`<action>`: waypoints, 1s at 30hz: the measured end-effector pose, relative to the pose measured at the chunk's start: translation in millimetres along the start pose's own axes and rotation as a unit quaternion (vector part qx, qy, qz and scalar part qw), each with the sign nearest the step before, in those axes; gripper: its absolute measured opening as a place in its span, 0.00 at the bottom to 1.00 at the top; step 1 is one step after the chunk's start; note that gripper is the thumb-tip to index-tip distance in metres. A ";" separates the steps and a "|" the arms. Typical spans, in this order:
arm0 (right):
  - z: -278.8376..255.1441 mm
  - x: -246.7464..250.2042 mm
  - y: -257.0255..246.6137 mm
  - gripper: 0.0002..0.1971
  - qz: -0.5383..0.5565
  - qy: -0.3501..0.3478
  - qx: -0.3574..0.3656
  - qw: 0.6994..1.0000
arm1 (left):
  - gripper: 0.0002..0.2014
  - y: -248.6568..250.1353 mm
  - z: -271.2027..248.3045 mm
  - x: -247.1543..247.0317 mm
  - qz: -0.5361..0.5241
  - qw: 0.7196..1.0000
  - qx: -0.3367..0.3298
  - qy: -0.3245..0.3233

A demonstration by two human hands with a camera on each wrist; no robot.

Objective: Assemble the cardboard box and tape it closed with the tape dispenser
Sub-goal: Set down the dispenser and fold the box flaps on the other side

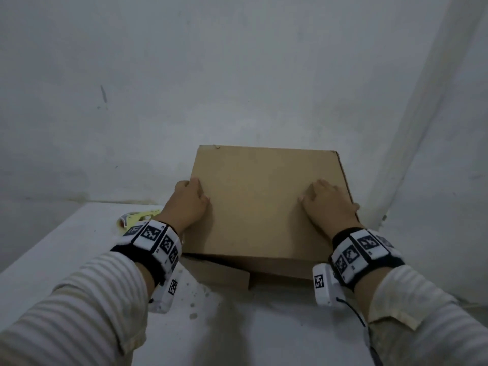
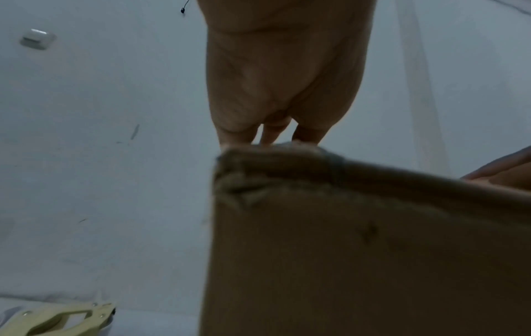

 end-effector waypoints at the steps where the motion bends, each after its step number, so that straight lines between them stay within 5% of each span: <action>1: -0.7 -2.9 -4.8 0.27 -0.019 -0.021 0.017 0.999 | 0.28 0.2 0.8 -1.9 0.003 1.000 -0.002 -0.013; 7: -22.4 -38.2 -42.1 0.28 -0.043 -0.072 0.114 0.990 | 0.12 -12.3 1.9 -17.7 -0.014 0.999 -0.020 -0.030; 14: -48.4 -67.6 -88.2 0.26 -0.018 -0.042 0.186 0.982 | 0.29 -20.8 -16.0 -25.5 -0.092 0.996 -0.006 -0.013; 19: -44.1 -67.5 -108.3 0.23 -0.007 -0.056 0.232 0.971 | 0.31 -22.8 -20.9 -25.2 -0.137 0.990 0.038 -0.011; 23: -45.0 -69.5 -115.8 0.25 -0.021 -0.070 0.228 0.971 | 0.23 -32.8 -18.6 -20.6 -0.224 0.972 0.062 0.013; 30: -44.6 -78.8 -119.8 0.27 -0.035 -0.065 0.167 0.983 | 0.31 -32.4 -19.8 -10.5 -0.295 0.952 0.055 -0.060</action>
Point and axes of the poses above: each hand's wrist, its own z-axis towards the middle knuckle, its own x-axis out of the back of the hand, y = z × x, the point moved 3 cm from there along z, towards the middle knuckle, and after that the axes turned 10 degrees about -x, right-handed, at the moved point
